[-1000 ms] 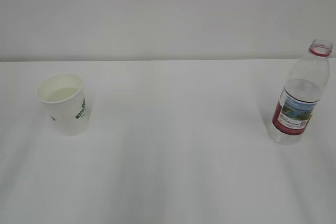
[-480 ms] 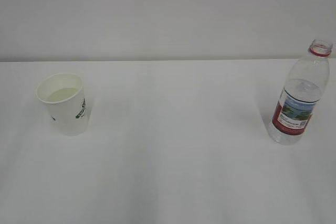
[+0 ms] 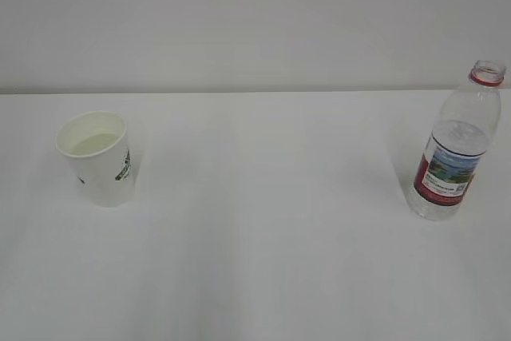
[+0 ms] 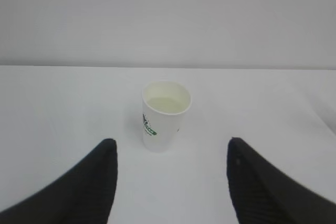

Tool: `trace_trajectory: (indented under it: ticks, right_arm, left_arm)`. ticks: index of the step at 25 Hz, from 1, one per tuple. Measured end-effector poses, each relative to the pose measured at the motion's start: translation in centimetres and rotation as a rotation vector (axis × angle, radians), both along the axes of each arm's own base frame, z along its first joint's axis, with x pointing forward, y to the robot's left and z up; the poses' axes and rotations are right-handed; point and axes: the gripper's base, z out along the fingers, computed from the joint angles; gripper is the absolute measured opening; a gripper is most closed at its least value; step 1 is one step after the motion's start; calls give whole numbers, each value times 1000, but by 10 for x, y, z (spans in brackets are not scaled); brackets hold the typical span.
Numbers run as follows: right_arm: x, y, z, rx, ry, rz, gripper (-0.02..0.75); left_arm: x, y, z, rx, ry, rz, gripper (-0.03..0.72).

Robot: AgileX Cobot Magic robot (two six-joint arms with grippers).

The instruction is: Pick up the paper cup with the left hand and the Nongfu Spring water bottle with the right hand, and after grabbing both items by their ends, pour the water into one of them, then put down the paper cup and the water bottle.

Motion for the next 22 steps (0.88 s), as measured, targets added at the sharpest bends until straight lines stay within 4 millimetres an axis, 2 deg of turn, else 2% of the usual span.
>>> trace_trajectory:
  ticks: [5, 10, 15, 22]
  right_arm:
    - [-3, -1, -5, 12, 58, -12, 592]
    - [-7, -2, -14, 3, 163, -22, 592]
    - [-8, -1, -17, 7, 196, -18, 592]
    - [-9, -1, -16, 14, 197, -10, 592]
  left_arm:
    - [-15, 4, 0, -2, -5, -1, 478]
    - [-30, 8, 2, 46, 65, -14, 477]
    - [-41, 8, -6, 51, 141, -38, 477]
    - [-45, 9, -11, 61, 189, -45, 476]
